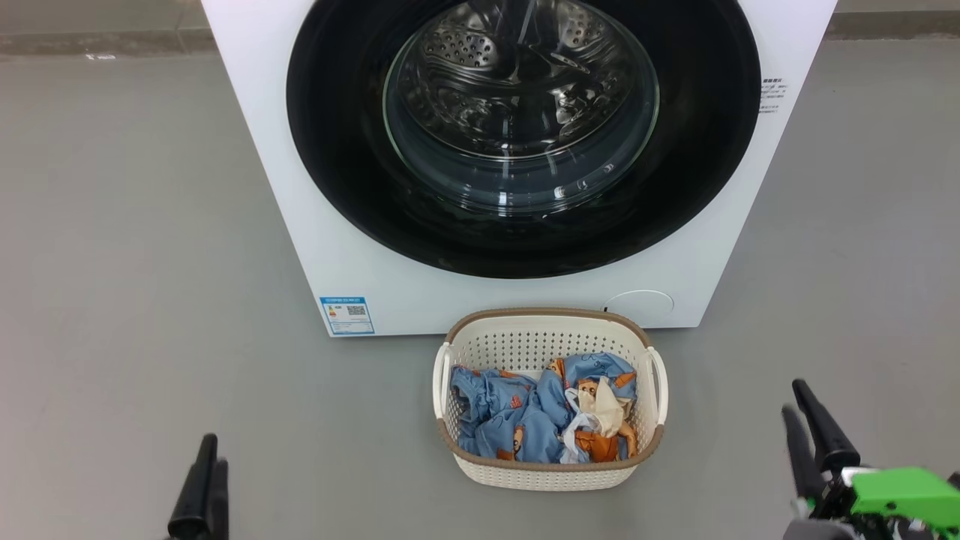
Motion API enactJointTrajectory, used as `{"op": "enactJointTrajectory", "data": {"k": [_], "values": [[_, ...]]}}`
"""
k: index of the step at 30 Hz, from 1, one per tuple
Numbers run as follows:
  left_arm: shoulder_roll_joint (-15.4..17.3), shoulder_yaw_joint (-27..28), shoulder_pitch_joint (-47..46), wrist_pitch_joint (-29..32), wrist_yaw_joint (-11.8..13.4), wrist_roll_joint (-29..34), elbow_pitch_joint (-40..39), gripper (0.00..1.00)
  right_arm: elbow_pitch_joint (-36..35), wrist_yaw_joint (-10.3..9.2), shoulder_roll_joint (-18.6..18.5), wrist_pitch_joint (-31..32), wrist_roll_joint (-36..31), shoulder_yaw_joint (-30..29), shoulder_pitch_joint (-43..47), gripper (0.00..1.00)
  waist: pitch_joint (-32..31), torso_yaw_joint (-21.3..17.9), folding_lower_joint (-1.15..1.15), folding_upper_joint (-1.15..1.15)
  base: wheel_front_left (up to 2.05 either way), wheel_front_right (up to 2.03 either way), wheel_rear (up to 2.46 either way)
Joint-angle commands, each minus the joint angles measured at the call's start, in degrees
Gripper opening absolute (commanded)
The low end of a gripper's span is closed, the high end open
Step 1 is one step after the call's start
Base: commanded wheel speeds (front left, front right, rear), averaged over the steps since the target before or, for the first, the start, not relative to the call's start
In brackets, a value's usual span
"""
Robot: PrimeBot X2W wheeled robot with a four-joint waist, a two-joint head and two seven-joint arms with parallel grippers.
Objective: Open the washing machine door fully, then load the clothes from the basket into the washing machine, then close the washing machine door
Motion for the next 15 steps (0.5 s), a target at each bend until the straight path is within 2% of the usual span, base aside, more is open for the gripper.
{"op": "enactJointTrajectory", "data": {"k": [1, 7, 15], "values": [[0.1, 0.0, -0.3, -0.1, 0.0, 0.0, -0.3, 1.0, -0.4, 0.01, -0.1, 0.0, 0.0, 0.0, -0.3, 1.0, 0.0, 0.0, 0.0, 0.0, 0.0, 0.0, 0.0], [0.1, -0.3, -0.8, -1.1, 0.0, 0.4, -1.0, 1.0, -1.2, 0.02, -0.2, -0.5, 0.5, 0.4, -0.9, 1.0, -0.1, 0.1, 0.12, 0.0, 0.0, 0.0, 0.0], [0.3, -1.0, -1.3, -2.5, -0.1, 1.5, -1.9, 1.0, -2.4, 0.03, -0.3, -1.5, 0.6, 1.1, -1.4, 1.0, 0.1, 0.2, 0.0, 0.0, 0.0, 0.0, 0.0]]}}
